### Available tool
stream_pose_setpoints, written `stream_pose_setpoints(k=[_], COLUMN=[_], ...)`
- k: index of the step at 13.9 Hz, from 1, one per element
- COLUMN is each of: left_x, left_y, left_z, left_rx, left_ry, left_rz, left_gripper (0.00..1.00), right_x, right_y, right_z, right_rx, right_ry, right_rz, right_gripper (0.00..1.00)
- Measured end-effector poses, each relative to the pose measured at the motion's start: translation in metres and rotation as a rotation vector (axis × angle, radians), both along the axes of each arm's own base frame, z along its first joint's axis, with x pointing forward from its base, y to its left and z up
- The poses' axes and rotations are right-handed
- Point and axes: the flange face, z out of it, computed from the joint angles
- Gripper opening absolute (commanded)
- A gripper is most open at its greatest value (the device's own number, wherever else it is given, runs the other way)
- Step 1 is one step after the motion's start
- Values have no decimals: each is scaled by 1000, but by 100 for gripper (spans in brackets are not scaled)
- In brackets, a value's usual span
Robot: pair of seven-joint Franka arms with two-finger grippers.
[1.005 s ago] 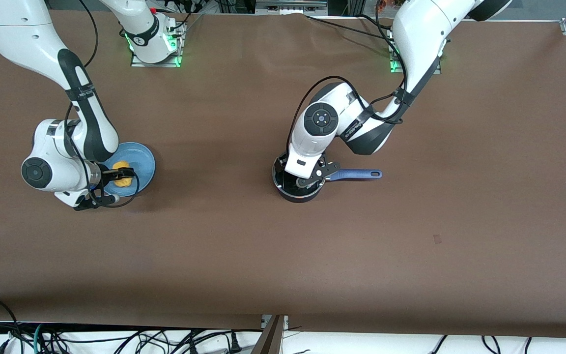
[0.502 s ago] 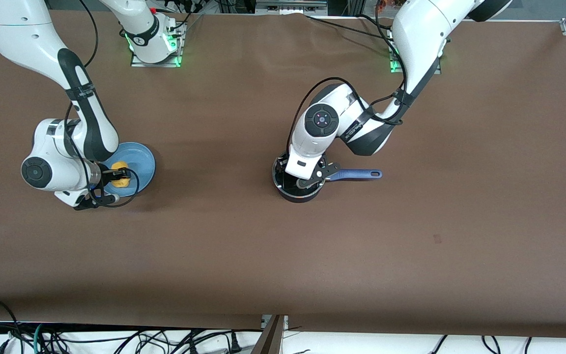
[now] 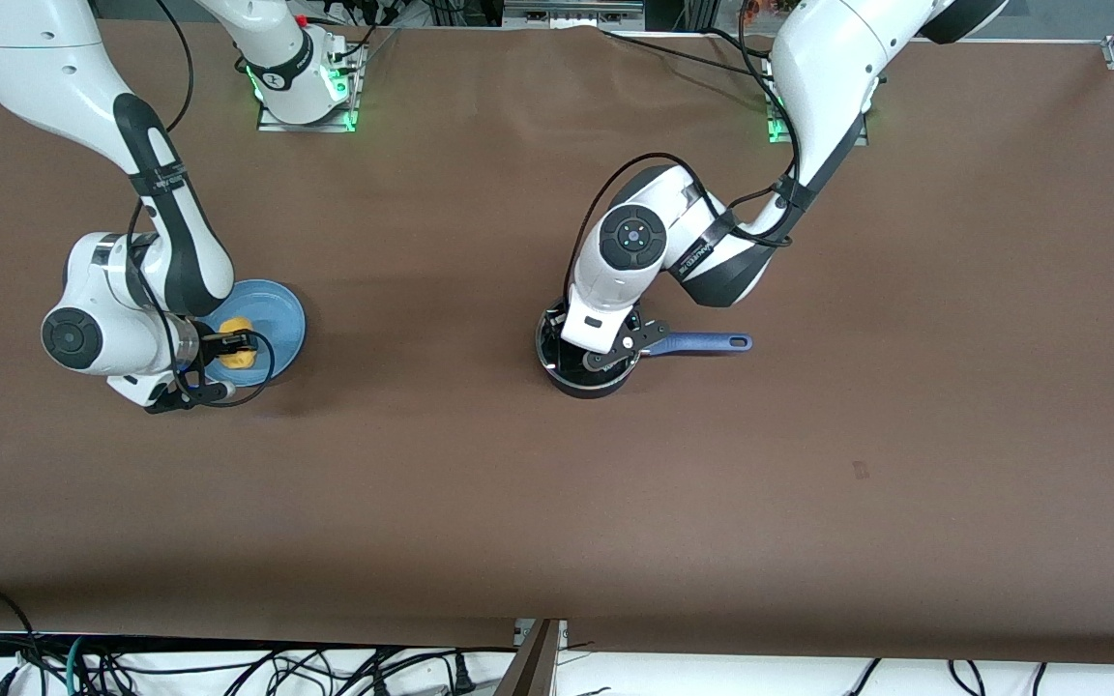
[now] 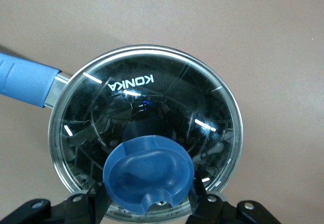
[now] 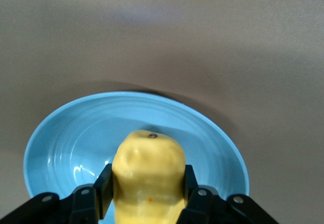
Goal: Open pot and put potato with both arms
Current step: 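Grasp the potato with the right gripper while the left gripper grasps the knob, then lift the potato with the right gripper while the left gripper lifts the lid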
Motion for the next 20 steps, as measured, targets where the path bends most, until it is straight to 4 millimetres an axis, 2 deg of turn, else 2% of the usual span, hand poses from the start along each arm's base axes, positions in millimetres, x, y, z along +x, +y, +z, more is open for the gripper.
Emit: stream_pose_setpoints(k=[1,3,6,9,11,13,15,17,20], left_x=[0,0,3,8,16,28,42,56,74], left_y=[0,0,0,7,21,43,75,117,198], left_z=[0,0,9,36,61,89,110,128,155], left_rx=[0,-1,-7,12,40,51,64,77,90], left_ry=[0,-1,-13,-17,-7,-18,-22,-15,-9], left_rz=[0,0,4,0,-15,-51,-97,-167,-280], left_gripper=[0,0,0,0,0,0,0,0,0], right_x=[1,3,11,25,33,37,39,37,20], right_y=[0,1,4,21,41,77,120,167,257], right_z=[2,11,33,66,84,102,120,135,148], right_rx=[0,1,3,25,24,23,24,20,-5], right_ry=[-4,-19,-20,-14,-9,1,-5,-18,-35], right_rz=[0,0,-17,-27,-68,-120,-173,-248,-370], right_gripper=[38,38,38,37,37,37,37,37,37])
